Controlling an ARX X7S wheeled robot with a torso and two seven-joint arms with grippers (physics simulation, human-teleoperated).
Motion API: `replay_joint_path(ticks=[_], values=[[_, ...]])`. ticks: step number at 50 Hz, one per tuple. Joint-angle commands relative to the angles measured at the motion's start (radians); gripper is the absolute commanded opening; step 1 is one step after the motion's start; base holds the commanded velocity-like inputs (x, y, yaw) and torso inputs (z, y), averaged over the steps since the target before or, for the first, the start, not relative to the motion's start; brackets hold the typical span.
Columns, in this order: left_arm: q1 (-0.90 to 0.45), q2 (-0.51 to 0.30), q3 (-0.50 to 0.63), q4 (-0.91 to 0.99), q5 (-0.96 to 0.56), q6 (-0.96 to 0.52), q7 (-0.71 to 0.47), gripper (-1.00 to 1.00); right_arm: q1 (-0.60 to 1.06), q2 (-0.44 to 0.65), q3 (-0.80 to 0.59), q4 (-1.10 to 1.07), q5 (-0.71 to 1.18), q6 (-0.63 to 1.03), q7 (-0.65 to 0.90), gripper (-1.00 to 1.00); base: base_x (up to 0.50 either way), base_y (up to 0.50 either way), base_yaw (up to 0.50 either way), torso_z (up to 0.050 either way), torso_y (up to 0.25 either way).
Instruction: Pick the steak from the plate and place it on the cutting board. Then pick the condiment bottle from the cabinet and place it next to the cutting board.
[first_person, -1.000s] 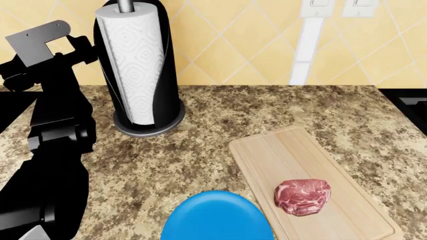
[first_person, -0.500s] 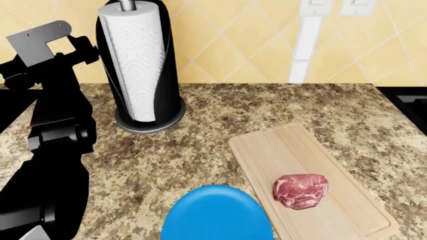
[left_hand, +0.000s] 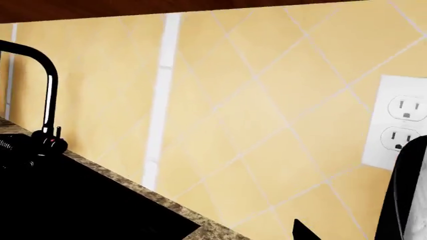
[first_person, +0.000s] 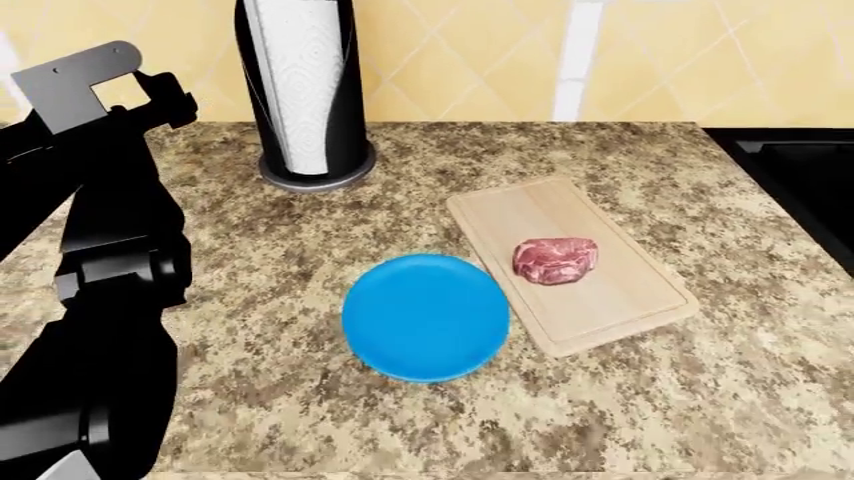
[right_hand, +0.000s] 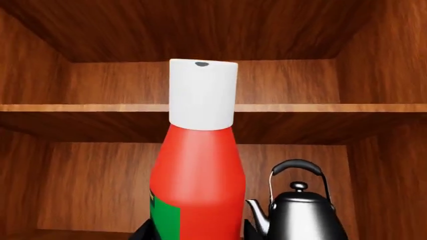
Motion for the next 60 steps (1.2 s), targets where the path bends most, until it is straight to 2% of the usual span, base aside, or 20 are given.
replay_joint_path(ticks=[1,15,18,32,43,50,60], values=[[0.0,0.002,0.004,0.0,0.003,0.0,-0.002,1.0,-0.023,0.012,0.013,-0.039,0.003,0.033,0.013,-1.0,-0.5,-0.27,0.0,0.0,0.0],[0.0,0.002,0.007,0.0,0.004,0.001,-0.003,1.0,-0.069,0.021,0.029,-0.089,0.052,0.031,0.045,-1.0,-0.49,-0.3,0.0,0.0,0.0],[0.001,0.002,0.006,0.0,0.001,0.002,0.001,1.0,-0.098,0.024,0.041,-0.109,0.084,0.034,0.068,-1.0,0.0,0.0,0.0,0.0,0.0],[0.001,0.002,0.008,0.0,0.003,0.001,0.004,1.0,-0.354,0.077,0.099,-0.333,0.417,0.011,0.348,-1.0,0.0,0.0,0.0,0.0,0.0],[0.001,0.003,0.011,0.0,0.004,0.003,0.003,1.0,-0.547,0.128,0.141,-0.49,0.486,-0.038,0.393,-1.0,0.0,0.0,0.0,0.0,0.0],[0.001,0.004,0.016,0.0,0.007,0.0,0.003,1.0,-0.754,0.157,0.254,-0.67,0.379,-0.039,0.288,-1.0,0.0,0.0,0.0,0.0,0.0],[0.003,0.003,0.021,0.0,0.009,0.002,0.002,1.0,-0.973,0.141,0.318,-0.814,0.008,-0.07,-0.009,-1.0,0.0,0.0,0.0,0.0,0.0]])
